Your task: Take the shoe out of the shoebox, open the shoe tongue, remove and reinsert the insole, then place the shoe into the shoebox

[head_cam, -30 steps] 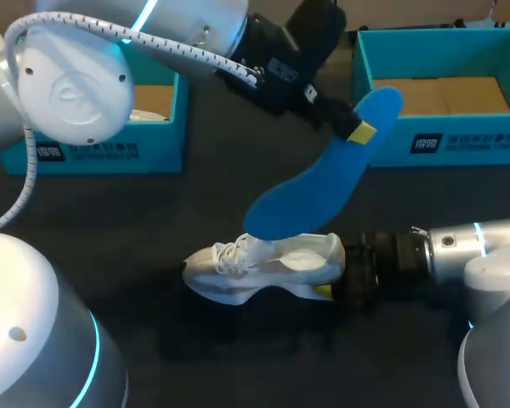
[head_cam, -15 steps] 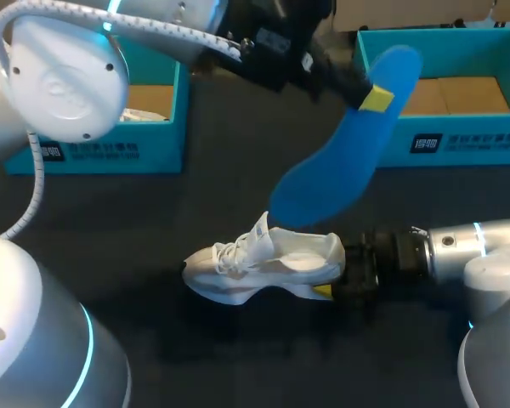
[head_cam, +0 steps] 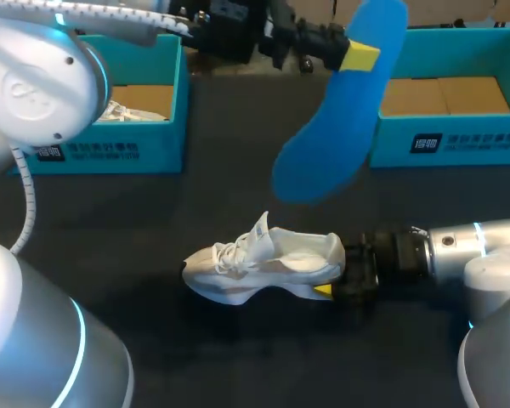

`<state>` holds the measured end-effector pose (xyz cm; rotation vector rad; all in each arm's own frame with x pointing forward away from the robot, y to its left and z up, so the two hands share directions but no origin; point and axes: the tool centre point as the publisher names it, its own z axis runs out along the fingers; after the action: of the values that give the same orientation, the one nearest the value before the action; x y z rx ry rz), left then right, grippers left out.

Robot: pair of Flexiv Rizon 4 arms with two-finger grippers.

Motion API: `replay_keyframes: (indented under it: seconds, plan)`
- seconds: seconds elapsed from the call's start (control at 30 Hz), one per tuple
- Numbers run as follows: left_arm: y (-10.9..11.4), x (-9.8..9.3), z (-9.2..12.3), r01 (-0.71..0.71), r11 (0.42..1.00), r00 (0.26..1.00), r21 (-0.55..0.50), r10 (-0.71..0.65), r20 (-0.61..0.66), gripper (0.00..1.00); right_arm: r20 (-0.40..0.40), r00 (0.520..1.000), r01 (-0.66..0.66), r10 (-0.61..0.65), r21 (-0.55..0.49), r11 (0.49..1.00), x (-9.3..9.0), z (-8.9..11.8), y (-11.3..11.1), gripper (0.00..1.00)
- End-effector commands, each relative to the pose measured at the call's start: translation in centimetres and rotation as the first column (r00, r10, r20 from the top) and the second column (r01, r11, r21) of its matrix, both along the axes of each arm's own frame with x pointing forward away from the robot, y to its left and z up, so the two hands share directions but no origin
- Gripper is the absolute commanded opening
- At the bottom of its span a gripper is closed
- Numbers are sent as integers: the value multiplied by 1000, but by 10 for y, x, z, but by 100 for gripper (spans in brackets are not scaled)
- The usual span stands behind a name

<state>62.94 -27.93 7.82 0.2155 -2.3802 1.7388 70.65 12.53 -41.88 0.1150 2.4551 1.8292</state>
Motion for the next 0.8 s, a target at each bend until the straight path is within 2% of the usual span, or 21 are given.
replay_keyframes:
  seconds: [0.03,0.17,0.43,0.63,0.8]
  plan:
    - [13,0,0,-4,1000,1000,-24,4,1,0,-1,1000,1,-1,-5,1000,-1,1,1,0]
    - [22,-2,13,17,997,1000,-70,-17,0,0,-1,1000,1,-1,-5,1000,-1,1,1,0]
    - [38,-20,41,32,990,999,-136,-30,23,0,-1,1000,1,-1,-5,1000,-1,1,1,0]
    - [44,-30,59,54,987,998,-148,-51,26,0,-1,1000,1,-1,-5,1000,-1,1,1,0]
    - [44,-30,59,54,987,998,-148,-51,26,0,-1,1000,1,-1,-5,1000,-1,1,1,0]
